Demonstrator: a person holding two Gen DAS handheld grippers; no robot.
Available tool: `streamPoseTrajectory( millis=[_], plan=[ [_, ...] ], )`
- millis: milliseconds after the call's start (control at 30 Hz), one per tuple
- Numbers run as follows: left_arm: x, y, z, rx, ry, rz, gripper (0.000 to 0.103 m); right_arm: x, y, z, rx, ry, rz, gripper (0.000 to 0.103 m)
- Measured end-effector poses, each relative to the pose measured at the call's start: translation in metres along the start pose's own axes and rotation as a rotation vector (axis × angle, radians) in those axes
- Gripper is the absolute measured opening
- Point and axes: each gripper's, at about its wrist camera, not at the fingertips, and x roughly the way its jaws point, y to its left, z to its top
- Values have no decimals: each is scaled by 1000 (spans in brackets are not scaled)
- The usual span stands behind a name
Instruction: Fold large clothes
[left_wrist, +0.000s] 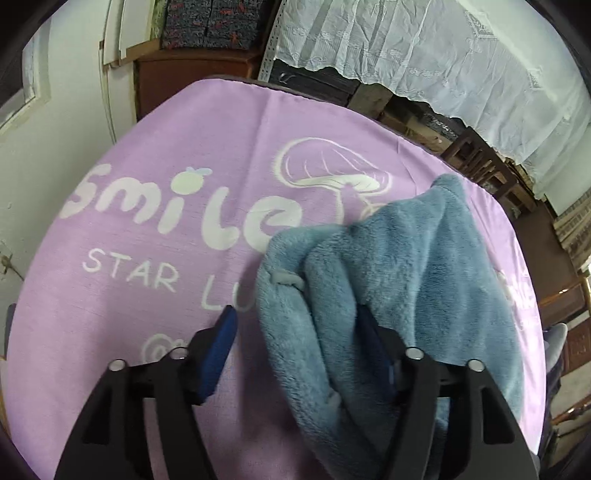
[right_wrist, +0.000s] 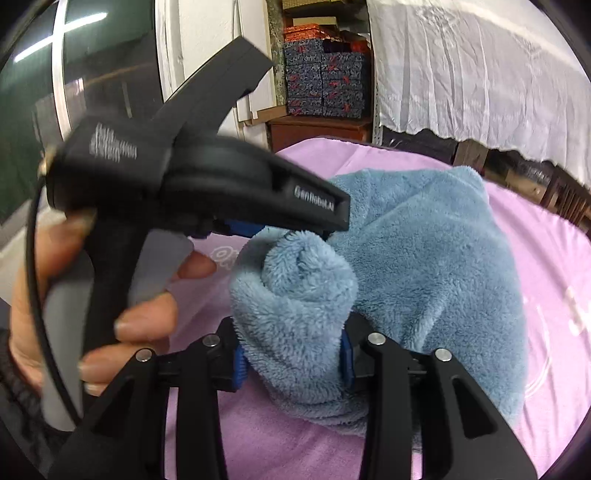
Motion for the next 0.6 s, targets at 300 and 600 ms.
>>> streamPoseTrajectory(
  millis=[300,600],
  plan=[
    [-21,1,-2,-6,-49,59,72,-49,-20,-5,8,-68,156,74],
    [-83,8,-3,-85,-196,-49,69,-101,-62,-3,59,-211,145,66]
  ],
)
